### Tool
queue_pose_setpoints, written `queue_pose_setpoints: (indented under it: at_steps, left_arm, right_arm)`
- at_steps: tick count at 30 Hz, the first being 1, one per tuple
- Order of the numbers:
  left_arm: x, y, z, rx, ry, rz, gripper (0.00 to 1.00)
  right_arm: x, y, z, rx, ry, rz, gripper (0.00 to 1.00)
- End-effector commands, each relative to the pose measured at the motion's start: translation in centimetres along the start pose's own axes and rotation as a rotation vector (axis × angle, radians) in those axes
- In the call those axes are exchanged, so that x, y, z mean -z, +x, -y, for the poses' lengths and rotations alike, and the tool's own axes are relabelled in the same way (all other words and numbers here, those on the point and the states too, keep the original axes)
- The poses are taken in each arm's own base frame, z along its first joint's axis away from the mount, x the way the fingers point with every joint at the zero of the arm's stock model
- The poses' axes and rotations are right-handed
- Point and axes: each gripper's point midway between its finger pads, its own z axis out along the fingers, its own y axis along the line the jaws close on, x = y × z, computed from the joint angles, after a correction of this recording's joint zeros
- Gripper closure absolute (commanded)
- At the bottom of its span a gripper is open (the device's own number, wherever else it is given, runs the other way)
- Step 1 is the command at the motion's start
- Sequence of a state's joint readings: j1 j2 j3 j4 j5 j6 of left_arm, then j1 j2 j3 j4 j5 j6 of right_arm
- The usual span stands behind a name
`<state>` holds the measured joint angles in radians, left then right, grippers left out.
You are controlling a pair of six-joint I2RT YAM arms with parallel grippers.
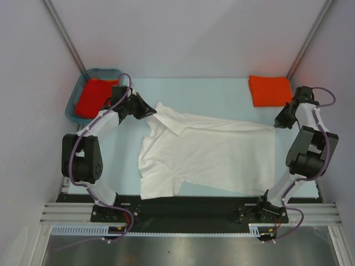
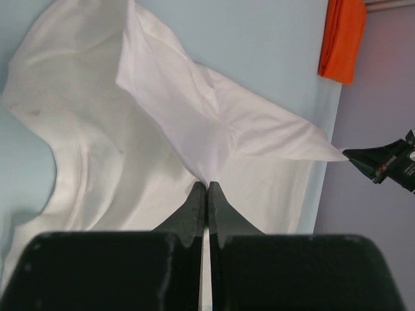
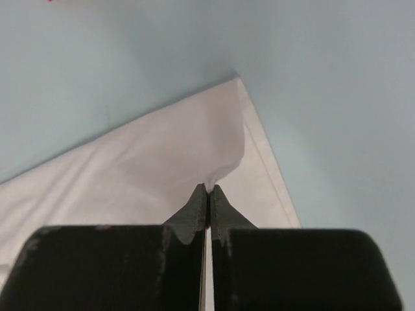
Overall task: Fold and stack the t-shirts
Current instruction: Fold the tshirt
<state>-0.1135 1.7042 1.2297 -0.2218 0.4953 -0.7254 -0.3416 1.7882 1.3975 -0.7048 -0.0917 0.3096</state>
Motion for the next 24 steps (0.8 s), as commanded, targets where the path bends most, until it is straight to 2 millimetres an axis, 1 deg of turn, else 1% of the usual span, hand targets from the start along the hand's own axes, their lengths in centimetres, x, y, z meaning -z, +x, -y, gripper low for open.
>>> queue_pose_setpoints:
  at_steps: [1,2,3,4,6,7,11,14,18,22,24]
  left_arm:
    - [1.7,0.6,1.1,-0.027,0.045,0.001,1.0]
    - [1.9,0.9,1.2,-0.024,0.047,-0.001,1.0]
    - [2.0,1.1,1.1,-0.021,0.047,-0.004,1.0]
    - [2.0,1.8,0.7,-0.013,0.044,-0.018,1.0]
    - [2.4,2.1,0.5,-0.013,0.04,-0.012,1.0]
    - [2.4,2.6,-0.2,-0.005,0.024,-0.016,1.0]
    - [2.4,3.0,-0.8,0.006,0.02,-0.028,1.0]
    - [2.2,3.0,-1.1,0.012,0.014,-0.033,1.0]
    - [2.7,3.2,-1.0,0.008,0.006,-0.021,1.0]
    - [2.8,4.1,-2.1,0.023,-0.02,-0.035,1.0]
    - [2.9,4.4,-2.2,0.024,-0.019,-0.038,1.0]
  right_arm:
    - [-0.4,-1.1,0.6,0.007,0.015,0.002,1.0]
    - [-0.5,-1.0,0.6,0.005,0.013,0.0,1.0]
    - [-0.8,-0.5,0.7,0.003,0.011,-0.012,1.0]
    - [-0.9,-0.4,0.6,0.002,0.004,-0.01,1.0]
    - [-1.4,0.6,0.9,-0.004,0.002,-0.033,1.0]
    - [-1.6,0.9,0.9,-0.006,0.003,-0.039,1.0]
    - [-2.1,1.8,1.3,-0.004,0.009,-0.058,1.0]
    - [-2.3,1.7,1.5,-0.008,0.023,-0.061,1.0]
    - [-2.6,1.5,1.7,-0.014,0.035,-0.068,1.0]
    - [-3.0,1.4,2.1,-0.011,0.058,-0.073,1.0]
    - [-3.0,1.3,2.4,-0.011,0.075,-0.072,1.0]
